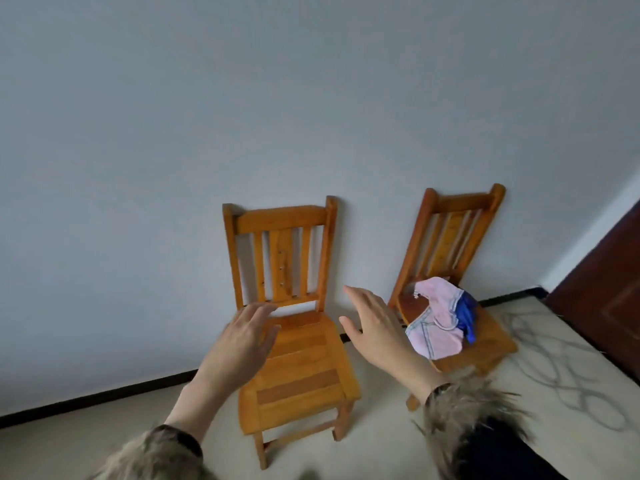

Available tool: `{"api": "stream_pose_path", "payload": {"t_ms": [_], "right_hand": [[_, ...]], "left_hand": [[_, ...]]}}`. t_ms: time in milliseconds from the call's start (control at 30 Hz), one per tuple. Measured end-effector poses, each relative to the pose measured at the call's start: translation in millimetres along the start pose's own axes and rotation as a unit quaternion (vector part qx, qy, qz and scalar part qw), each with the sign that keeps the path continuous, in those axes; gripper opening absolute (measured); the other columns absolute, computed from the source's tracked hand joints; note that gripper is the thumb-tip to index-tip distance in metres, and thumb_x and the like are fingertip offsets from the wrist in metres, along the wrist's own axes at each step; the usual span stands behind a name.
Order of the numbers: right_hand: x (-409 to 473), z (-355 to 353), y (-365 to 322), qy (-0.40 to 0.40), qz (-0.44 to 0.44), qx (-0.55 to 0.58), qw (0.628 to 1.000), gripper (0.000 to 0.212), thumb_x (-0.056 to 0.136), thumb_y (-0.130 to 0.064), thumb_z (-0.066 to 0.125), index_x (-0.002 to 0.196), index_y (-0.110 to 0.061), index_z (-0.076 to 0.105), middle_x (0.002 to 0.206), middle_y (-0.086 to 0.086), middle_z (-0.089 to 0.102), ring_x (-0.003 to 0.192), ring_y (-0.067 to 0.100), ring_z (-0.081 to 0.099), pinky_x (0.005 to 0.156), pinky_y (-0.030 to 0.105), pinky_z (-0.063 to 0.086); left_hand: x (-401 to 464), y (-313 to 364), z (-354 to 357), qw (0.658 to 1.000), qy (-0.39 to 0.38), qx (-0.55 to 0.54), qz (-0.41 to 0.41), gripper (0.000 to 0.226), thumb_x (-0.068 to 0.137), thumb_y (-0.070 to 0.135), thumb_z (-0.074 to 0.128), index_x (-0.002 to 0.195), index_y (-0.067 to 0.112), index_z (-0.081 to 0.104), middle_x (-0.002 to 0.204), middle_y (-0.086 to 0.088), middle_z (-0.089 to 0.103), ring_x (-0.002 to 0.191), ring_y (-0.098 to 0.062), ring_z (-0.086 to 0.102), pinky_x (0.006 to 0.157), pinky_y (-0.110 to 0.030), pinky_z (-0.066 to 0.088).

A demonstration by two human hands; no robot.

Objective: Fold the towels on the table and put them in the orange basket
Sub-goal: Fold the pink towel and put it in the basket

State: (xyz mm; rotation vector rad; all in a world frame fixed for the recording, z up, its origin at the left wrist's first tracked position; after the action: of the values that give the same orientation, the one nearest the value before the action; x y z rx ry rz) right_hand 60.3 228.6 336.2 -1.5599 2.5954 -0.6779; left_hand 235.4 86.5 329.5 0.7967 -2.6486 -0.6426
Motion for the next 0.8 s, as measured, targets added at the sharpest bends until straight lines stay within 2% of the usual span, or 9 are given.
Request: {"api": "stream_pose_path", "payload": {"t_ms": [167, 400, 467, 633, 800], "right_hand": [[31.4, -18.2, 87.6, 0.029, 0.082, -0.017, 0.996, 0.052, 0.095, -0.03, 0.047, 0.143, -0.018, 0.032, 0.145, 0.0, 0.04, 0.134, 0.019, 0.037, 0.108, 0.033, 0.034], [77.0, -35.6, 200.8, 0.049, 0.218, -0.022, 0.975, 0.052, 0.095, -0.038, 0.045, 0.143, -0.025, 0.03, 0.145, -0.004, 0.039, 0.132, 0.015, 0.038, 0.107, 0.028, 0.033], [80.8, -40.3, 232.4, 0.061, 0.247, -0.017, 0.967, 0.05, 0.095, -0.037, 0.044, 0.142, -0.027, 0.031, 0.143, -0.005, 0.041, 0.131, 0.015, 0.039, 0.105, 0.029, 0.035], [81.3, -47.0, 313.5, 0.078, 0.318, -0.021, 0.945, 0.048, 0.095, -0.038, 0.047, 0.139, -0.027, 0.032, 0.136, -0.006, 0.046, 0.123, 0.009, 0.043, 0.093, 0.018, 0.037], [89.0, -42.0, 405.1, 0.06, 0.347, 0.002, 0.936, 0.049, 0.094, -0.039, 0.047, 0.139, -0.025, 0.032, 0.136, -0.003, 0.047, 0.122, 0.012, 0.044, 0.094, 0.023, 0.041]], "left_hand": [[100.9, 33.2, 51.6, 0.996, -0.049, -0.006, 0.068, 0.041, 0.097, 0.037, 0.041, 0.136, 0.025, 0.041, 0.14, 0.003, 0.043, 0.129, -0.017, 0.041, 0.103, -0.031, 0.038], [237.9, 81.3, 116.1, 0.984, -0.116, -0.021, 0.134, 0.043, 0.098, 0.038, 0.037, 0.139, 0.025, 0.038, 0.144, 0.002, 0.039, 0.129, -0.017, 0.042, 0.103, -0.03, 0.038], [266.5, 101.3, 139.7, 0.977, -0.147, -0.015, 0.156, 0.042, 0.098, 0.038, 0.037, 0.139, 0.026, 0.036, 0.145, 0.003, 0.037, 0.131, -0.017, 0.04, 0.105, -0.03, 0.036], [322.2, 149.9, 205.3, 0.956, -0.225, -0.009, 0.188, 0.041, 0.099, 0.037, 0.037, 0.139, 0.028, 0.037, 0.146, 0.005, 0.036, 0.134, -0.015, 0.034, 0.109, -0.029, 0.032], [367.5, 189.3, 274.0, 0.941, -0.283, -0.009, 0.186, 0.039, 0.099, 0.031, 0.04, 0.138, 0.026, 0.039, 0.144, 0.005, 0.039, 0.131, -0.014, 0.037, 0.106, -0.027, 0.033]]}}
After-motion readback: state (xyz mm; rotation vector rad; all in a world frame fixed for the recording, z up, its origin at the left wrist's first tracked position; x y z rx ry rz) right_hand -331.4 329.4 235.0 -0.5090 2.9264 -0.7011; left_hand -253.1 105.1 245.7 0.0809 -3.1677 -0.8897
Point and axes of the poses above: each hand's wrist, its own x-axis towards the middle knuckle, its own z-axis out of the palm, y = z × x, the point moved 2 cm from there along x, towards the middle knuckle
